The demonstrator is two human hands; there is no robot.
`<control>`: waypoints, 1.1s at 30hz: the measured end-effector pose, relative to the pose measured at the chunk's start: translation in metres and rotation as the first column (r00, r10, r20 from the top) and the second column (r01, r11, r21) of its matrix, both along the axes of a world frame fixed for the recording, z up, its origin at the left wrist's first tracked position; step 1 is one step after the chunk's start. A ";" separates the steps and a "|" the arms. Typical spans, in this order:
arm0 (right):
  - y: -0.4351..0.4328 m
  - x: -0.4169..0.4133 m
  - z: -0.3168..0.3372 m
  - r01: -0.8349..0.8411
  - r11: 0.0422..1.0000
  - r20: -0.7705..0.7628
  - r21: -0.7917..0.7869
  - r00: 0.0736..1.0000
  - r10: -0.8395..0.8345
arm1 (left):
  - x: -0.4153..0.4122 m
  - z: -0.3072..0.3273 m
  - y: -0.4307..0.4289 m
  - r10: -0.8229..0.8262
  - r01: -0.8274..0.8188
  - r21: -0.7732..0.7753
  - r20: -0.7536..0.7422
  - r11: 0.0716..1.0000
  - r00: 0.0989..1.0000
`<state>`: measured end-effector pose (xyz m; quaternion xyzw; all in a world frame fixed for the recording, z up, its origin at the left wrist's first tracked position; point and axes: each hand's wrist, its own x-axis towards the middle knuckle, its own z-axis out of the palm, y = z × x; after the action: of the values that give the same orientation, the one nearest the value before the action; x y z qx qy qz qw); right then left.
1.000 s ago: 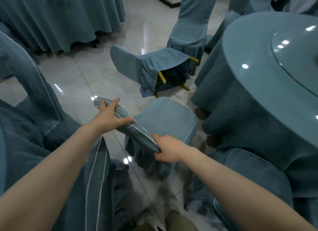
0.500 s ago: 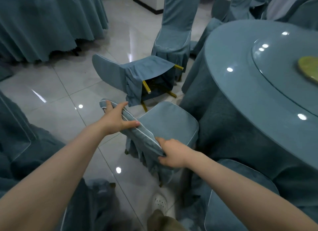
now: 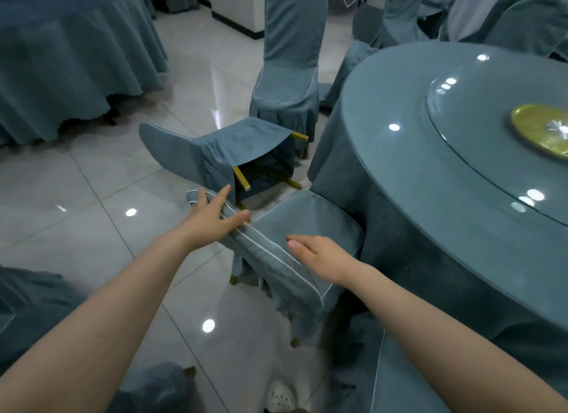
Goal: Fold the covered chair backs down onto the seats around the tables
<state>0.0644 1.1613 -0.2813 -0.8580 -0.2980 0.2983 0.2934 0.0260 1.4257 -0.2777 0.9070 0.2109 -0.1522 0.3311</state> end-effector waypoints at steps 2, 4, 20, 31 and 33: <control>0.003 0.014 -0.001 0.034 0.999 0.030 -0.012 0.999 -0.033 | 0.002 0.000 0.008 0.008 -0.007 0.191 -0.004 0.981 1.000; 0.007 0.026 -0.001 0.041 0.999 0.056 -0.029 0.998 -0.039 | 0.005 0.002 0.016 0.033 -0.043 0.284 0.040 0.958 0.999; 0.090 0.109 -0.004 0.094 0.993 0.063 -0.073 0.994 -0.089 | 0.090 0.013 0.109 0.021 -0.042 0.125 0.164 0.991 0.986; 0.309 0.204 -0.015 0.067 0.978 0.020 -0.196 0.998 -0.064 | 0.183 -0.030 0.305 -0.002 0.007 -0.025 0.181 1.000 0.983; 0.355 0.226 -0.018 0.053 0.975 0.015 -0.215 0.999 -0.051 | 0.198 -0.039 0.343 0.015 -0.008 -0.049 0.147 0.999 0.989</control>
<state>0.2902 1.5159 -0.2988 -0.8936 -0.2427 0.3171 0.2049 0.2241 1.7685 -0.3163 0.9064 0.1873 -0.0877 0.3684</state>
